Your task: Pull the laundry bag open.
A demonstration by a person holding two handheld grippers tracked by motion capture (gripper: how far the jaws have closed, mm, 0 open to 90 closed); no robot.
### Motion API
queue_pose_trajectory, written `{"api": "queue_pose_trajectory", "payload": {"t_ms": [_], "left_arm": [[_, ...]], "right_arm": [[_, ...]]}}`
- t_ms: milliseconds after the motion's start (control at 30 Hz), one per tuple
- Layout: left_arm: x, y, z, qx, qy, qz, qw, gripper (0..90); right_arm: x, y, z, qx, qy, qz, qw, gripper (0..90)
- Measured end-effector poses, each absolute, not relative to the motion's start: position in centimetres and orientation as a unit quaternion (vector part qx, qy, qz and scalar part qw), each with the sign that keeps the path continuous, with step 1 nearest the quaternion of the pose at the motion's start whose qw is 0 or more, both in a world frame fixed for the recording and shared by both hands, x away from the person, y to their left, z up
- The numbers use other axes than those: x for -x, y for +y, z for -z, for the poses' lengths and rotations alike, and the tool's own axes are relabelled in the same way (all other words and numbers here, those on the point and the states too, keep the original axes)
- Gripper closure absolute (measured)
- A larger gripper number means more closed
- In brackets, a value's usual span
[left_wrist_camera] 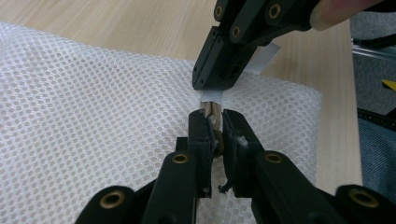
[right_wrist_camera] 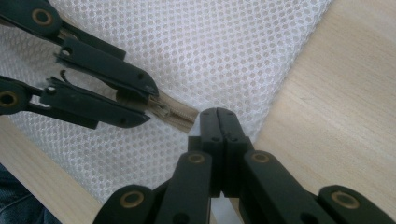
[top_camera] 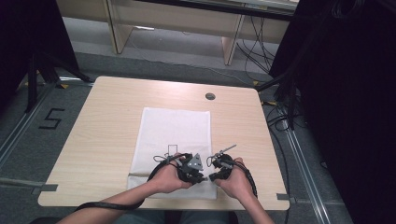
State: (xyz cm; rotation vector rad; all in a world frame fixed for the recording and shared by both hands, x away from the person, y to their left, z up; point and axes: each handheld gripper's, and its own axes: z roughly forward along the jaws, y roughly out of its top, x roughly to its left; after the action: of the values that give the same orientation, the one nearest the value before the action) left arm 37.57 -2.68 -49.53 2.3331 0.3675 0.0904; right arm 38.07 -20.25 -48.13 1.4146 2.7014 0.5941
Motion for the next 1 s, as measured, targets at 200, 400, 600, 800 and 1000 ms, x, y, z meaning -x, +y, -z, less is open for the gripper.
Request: {"api": "queue_pose_trajectory", "payload": {"t_ms": [200, 400, 600, 800, 1000], "left_arm": [[-37.58, -2.60, 49.53, -0.912, 0.146, -0.031, 0.383, 81.8], [-37.72, -2.49, 49.45, -0.914, 0.136, -0.034, 0.380, 81.8], [-37.66, -2.13, 49.34, -0.913, 0.141, -0.034, 0.381, 81.7], [-37.60, -2.05, 49.31, -0.913, 0.144, -0.031, 0.381, 81.7], [-37.51, -1.90, 49.31, -0.911, 0.148, -0.030, 0.383, 81.8]], "right_arm": [[-38.08, -20.35, 48.11, -0.457, 0.867, -0.196, 0.015, 90.0], [-38.05, -20.35, 48.10, -0.458, 0.867, -0.196, 0.015, 90.0], [-38.01, -20.24, 48.10, -0.458, 0.868, -0.192, 0.019, 90.0], [-38.03, -20.32, 48.10, -0.456, 0.868, -0.195, 0.016, 90.0], [-38.02, -20.34, 48.14, -0.459, 0.866, -0.196, 0.016, 90.0]]}}
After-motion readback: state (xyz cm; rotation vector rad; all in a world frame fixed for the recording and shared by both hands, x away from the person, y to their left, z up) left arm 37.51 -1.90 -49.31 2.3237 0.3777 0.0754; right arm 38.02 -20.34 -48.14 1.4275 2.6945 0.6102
